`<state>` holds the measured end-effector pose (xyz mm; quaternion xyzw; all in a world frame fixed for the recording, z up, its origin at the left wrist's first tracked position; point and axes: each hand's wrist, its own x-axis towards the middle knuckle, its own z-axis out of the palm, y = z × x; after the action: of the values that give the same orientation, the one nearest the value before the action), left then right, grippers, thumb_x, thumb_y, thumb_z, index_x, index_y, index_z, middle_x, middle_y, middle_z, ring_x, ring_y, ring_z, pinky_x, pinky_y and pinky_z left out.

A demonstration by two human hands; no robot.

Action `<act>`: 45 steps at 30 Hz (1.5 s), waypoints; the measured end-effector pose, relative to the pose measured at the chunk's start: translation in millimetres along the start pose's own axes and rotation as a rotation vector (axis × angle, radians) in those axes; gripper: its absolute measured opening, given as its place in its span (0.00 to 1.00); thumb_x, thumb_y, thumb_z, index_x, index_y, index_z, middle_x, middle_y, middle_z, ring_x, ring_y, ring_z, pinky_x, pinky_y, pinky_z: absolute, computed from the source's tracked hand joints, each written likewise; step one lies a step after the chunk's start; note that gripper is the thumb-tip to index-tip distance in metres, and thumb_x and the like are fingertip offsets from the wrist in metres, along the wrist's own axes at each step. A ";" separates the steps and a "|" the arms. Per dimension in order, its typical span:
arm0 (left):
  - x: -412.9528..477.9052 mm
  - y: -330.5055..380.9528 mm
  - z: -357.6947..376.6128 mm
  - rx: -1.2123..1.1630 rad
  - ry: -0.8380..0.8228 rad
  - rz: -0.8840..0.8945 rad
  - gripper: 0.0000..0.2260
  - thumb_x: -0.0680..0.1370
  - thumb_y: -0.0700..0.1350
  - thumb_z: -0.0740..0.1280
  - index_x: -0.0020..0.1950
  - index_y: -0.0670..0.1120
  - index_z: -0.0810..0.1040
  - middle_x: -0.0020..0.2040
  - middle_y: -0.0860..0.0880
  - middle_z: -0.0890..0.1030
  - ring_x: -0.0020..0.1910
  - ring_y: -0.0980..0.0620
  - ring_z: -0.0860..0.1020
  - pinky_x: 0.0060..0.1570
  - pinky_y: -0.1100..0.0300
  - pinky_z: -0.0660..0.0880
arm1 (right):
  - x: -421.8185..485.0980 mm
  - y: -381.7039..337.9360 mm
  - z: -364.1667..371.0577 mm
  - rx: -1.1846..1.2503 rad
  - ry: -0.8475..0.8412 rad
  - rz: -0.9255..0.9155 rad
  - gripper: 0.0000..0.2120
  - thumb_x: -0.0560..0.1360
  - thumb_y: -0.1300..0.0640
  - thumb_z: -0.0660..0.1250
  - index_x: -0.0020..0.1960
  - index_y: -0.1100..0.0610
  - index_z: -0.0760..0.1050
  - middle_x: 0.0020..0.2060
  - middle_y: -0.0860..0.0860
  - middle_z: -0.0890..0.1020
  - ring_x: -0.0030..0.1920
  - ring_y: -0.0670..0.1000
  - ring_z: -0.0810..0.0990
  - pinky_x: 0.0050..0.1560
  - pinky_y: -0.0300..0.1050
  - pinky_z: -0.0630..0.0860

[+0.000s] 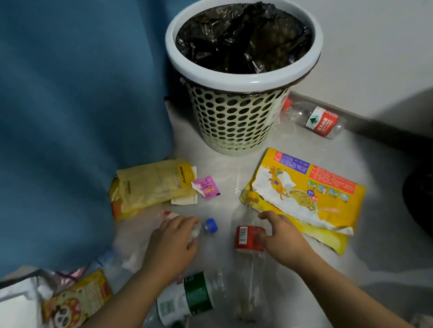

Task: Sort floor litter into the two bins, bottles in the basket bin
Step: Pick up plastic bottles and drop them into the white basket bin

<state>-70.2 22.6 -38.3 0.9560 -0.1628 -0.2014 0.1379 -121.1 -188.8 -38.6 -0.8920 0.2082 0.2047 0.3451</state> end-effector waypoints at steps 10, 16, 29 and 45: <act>14.8 -0.4 15.4 0.150 -0.124 -0.023 0.29 0.76 0.50 0.62 0.75 0.53 0.55 0.73 0.51 0.61 0.71 0.48 0.62 0.66 0.55 0.62 | 12.0 -3.5 17.6 0.263 -0.126 0.149 0.37 0.74 0.48 0.67 0.75 0.47 0.50 0.73 0.55 0.61 0.68 0.59 0.68 0.66 0.57 0.71; 23.1 0.6 21.6 0.183 -0.141 -0.045 0.28 0.77 0.46 0.61 0.74 0.52 0.55 0.71 0.49 0.65 0.68 0.46 0.66 0.63 0.54 0.64 | 23.1 -3.8 26.8 0.333 -0.119 0.211 0.45 0.72 0.49 0.71 0.76 0.50 0.44 0.71 0.56 0.65 0.66 0.58 0.71 0.63 0.54 0.74; 16.8 11.2 -14.5 -0.071 0.023 0.003 0.31 0.71 0.49 0.70 0.72 0.54 0.61 0.69 0.52 0.66 0.65 0.49 0.69 0.61 0.56 0.69 | 12.2 -16.5 3.4 0.477 -0.013 0.062 0.36 0.67 0.65 0.74 0.69 0.54 0.61 0.45 0.43 0.70 0.47 0.47 0.73 0.47 0.42 0.74; -11.3 62.0 -111.3 -0.402 0.422 0.091 0.30 0.67 0.47 0.75 0.67 0.50 0.69 0.55 0.55 0.62 0.54 0.57 0.68 0.52 0.70 0.60 | -37.1 -64.2 -90.9 0.601 0.034 -0.272 0.36 0.64 0.68 0.74 0.63 0.45 0.63 0.57 0.50 0.72 0.54 0.48 0.76 0.48 0.40 0.77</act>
<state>-48.0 -7.5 84.0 0.9219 -0.1300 -0.0202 0.3643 -98.8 -200.6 75.9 -0.7734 0.1438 0.0712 0.6133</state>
